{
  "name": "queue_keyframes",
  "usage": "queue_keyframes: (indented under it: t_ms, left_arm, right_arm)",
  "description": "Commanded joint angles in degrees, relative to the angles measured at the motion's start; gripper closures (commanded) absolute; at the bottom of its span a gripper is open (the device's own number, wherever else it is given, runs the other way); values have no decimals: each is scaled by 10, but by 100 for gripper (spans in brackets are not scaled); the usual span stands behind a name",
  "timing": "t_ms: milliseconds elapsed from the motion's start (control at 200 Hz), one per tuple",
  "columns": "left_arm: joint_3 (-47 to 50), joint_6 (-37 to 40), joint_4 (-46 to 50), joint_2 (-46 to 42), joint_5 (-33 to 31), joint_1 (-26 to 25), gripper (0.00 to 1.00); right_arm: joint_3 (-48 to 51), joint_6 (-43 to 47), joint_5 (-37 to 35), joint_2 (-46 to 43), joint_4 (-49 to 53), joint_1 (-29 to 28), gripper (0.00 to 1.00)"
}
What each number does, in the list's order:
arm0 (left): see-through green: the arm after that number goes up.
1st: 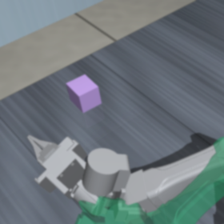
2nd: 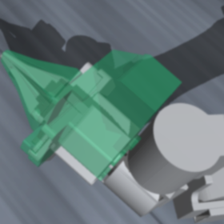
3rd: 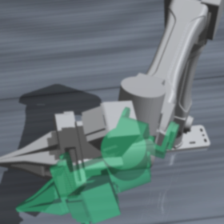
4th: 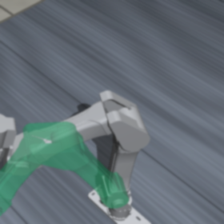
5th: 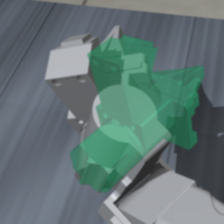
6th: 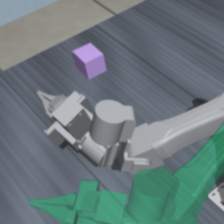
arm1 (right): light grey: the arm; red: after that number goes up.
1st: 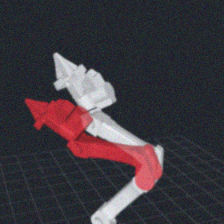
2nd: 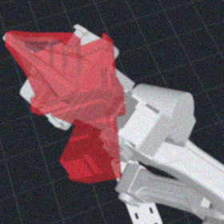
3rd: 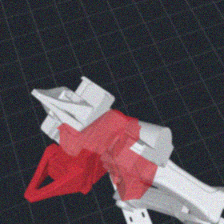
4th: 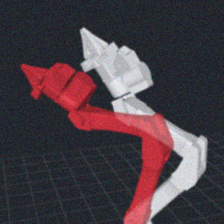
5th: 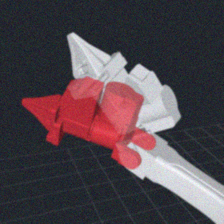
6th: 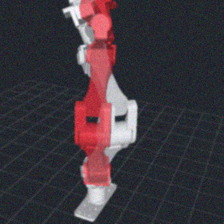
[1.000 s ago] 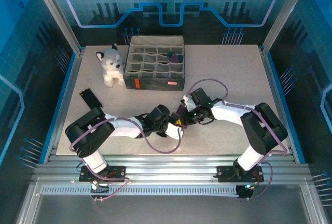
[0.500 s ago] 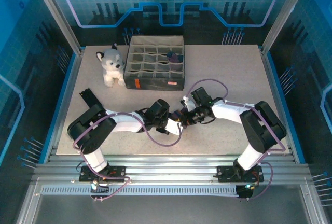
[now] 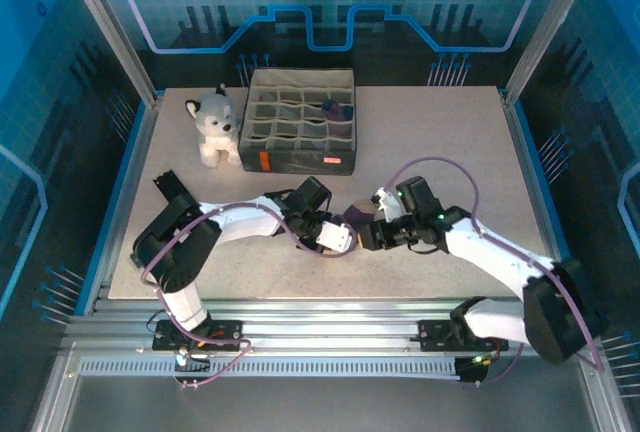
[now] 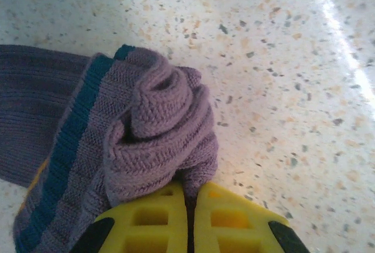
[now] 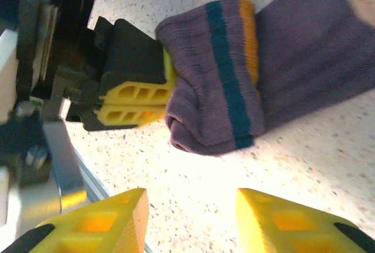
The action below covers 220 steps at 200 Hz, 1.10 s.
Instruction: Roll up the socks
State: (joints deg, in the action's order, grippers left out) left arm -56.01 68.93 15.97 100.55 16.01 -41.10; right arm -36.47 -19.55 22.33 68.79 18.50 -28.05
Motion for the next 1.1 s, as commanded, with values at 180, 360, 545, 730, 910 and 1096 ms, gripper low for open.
queue_keyframes:
  t_ms: [180,360,545,730,910,1096]
  left_arm:
    - [-111,2,250,46,111,24,100]
    - [-183,10,343,84,136,33,100]
    - [-228,17,397,118,157,35,100]
    - [-270,23,445,147,186,37,100]
    - [-293,29,470,163,200,40,100]
    - [-299,31,474,165,204,43,100]
  right_arm:
    - [117,63,-187,-155,-77,-82,55]
    - [153,151,-295,-183,-160,-210,52]
    - [171,246,-379,-160,-234,-306,46]
    - [178,315,-431,-102,-312,-362,42]
    - [175,368,-463,-31,-387,-389,38]
    - [169,365,-491,14,-420,-388,37]
